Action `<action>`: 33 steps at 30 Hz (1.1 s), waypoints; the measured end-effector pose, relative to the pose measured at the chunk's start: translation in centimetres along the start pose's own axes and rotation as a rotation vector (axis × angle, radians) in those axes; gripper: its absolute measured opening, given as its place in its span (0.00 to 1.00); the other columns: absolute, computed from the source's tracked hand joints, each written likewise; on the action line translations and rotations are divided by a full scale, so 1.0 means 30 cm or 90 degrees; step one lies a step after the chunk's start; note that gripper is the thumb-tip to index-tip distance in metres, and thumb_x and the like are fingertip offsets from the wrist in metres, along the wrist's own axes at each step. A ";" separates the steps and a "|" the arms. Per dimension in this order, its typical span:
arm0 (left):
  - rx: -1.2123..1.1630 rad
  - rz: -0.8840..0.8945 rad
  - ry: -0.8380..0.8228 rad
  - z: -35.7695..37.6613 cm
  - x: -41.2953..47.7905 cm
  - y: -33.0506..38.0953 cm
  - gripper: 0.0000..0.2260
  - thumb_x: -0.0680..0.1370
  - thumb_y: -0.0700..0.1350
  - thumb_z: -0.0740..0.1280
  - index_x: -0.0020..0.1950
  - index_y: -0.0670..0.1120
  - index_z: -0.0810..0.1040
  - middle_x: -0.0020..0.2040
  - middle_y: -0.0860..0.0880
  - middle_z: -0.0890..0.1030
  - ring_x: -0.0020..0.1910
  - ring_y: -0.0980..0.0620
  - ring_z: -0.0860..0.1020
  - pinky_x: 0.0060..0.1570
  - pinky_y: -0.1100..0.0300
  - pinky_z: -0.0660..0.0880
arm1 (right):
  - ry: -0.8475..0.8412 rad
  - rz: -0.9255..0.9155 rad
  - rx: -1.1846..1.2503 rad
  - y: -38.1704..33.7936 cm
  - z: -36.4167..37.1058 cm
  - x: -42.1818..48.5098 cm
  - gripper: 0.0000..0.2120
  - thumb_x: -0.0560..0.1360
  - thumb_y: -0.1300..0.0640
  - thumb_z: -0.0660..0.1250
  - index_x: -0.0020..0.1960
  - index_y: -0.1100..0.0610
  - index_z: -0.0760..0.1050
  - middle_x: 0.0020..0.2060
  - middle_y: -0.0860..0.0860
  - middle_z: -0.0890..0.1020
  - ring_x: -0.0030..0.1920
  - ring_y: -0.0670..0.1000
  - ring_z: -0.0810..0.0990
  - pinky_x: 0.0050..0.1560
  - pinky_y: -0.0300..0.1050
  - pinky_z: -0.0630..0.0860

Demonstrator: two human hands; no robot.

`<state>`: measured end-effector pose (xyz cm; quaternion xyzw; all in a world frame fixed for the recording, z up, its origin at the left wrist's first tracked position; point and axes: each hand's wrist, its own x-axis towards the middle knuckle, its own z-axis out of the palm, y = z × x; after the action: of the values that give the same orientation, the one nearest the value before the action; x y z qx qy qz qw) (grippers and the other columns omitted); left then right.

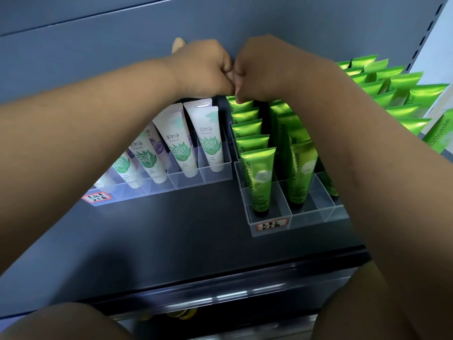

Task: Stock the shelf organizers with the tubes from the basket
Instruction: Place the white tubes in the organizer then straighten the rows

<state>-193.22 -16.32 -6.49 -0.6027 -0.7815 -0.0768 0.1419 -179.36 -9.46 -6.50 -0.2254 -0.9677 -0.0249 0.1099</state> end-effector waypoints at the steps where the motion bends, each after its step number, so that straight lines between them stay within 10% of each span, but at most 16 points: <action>1: 0.003 0.000 0.000 0.001 0.002 0.000 0.10 0.75 0.52 0.69 0.49 0.47 0.84 0.47 0.49 0.84 0.54 0.47 0.78 0.65 0.46 0.60 | -0.002 0.007 0.004 -0.001 -0.001 0.000 0.06 0.73 0.54 0.74 0.42 0.54 0.78 0.33 0.52 0.75 0.44 0.57 0.76 0.44 0.45 0.67; 27: 0.018 -0.003 -0.015 -0.006 -0.034 0.008 0.08 0.74 0.47 0.71 0.34 0.51 0.76 0.33 0.55 0.76 0.47 0.49 0.75 0.63 0.50 0.62 | -0.029 0.020 0.057 -0.019 -0.010 -0.019 0.09 0.73 0.59 0.73 0.52 0.53 0.85 0.48 0.53 0.85 0.52 0.56 0.82 0.54 0.47 0.78; 33: -0.004 0.013 -0.007 -0.003 -0.039 0.002 0.03 0.73 0.46 0.70 0.42 0.54 0.82 0.47 0.54 0.85 0.54 0.50 0.79 0.64 0.49 0.62 | -0.014 0.030 0.066 -0.021 0.002 -0.011 0.08 0.72 0.58 0.73 0.50 0.55 0.84 0.43 0.54 0.84 0.49 0.57 0.83 0.54 0.48 0.79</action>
<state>-192.87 -17.42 -6.77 -0.6114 -0.7760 -0.0742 0.1363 -179.35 -10.17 -6.63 -0.2424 -0.9633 0.0305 0.1112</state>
